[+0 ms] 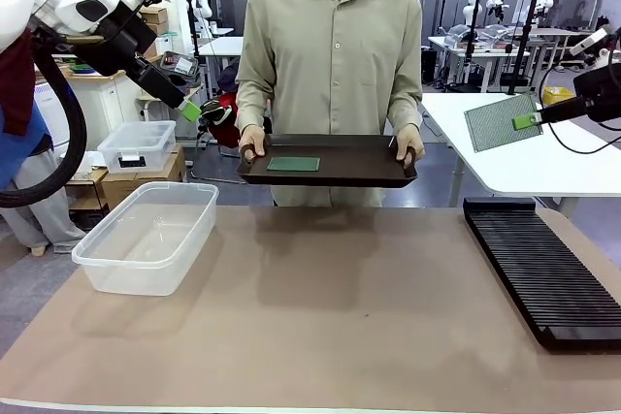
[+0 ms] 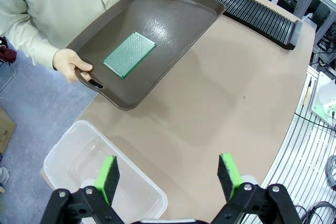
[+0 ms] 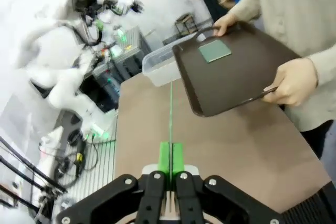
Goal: Sort PCBs into racks and boxes based on the side picked up.
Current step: If the short side of the Blank PCB is picked up, insert it into the PCB Rack ; if the long side is picked up, place it in the Organizing box.
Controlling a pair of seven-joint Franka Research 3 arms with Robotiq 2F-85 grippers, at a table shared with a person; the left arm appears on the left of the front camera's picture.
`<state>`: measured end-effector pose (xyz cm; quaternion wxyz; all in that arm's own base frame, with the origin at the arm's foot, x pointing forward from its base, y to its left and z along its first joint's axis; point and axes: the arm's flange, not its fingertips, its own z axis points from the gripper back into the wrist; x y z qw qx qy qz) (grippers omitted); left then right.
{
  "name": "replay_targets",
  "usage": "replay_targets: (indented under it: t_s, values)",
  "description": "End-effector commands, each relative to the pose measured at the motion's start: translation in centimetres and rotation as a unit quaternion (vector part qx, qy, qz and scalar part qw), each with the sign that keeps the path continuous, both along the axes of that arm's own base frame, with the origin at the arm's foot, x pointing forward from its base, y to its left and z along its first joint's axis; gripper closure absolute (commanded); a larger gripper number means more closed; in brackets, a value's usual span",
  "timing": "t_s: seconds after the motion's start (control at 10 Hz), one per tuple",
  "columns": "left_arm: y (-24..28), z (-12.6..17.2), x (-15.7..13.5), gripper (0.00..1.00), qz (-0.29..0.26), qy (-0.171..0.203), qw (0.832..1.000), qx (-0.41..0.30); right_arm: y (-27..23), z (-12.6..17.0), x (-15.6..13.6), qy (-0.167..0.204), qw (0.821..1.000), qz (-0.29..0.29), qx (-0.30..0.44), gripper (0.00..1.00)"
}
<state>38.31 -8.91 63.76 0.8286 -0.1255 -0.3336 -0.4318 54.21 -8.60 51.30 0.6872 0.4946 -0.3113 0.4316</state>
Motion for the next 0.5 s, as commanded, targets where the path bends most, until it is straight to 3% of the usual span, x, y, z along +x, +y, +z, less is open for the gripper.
replay_targets:
  t_s: [0.0,0.1,0.2,0.4]
  values:
    - [0.1,-0.2,0.0,0.00,-0.002,0.004,1.000,-0.002,-3.6,-0.1,1.3,-0.080,0.994,0.069,-0.008,0.98]
    - [0.1,-0.2,0.0,0.00,-0.002,0.004,1.000,-0.002,-5.0,-0.9,1.8,-0.114,0.989,0.095,-0.004,0.98]
    - [0.1,-0.2,0.0,0.00,-0.002,0.004,1.000,-0.002,-6.3,-1.8,2.3,-0.123,0.984,0.127,-0.004,0.98]
    - [0.1,-0.2,0.0,0.00,-0.002,0.004,1.000,-0.002,-9.8,-2.6,4.1,-0.188,0.974,0.128,-0.016,0.98]
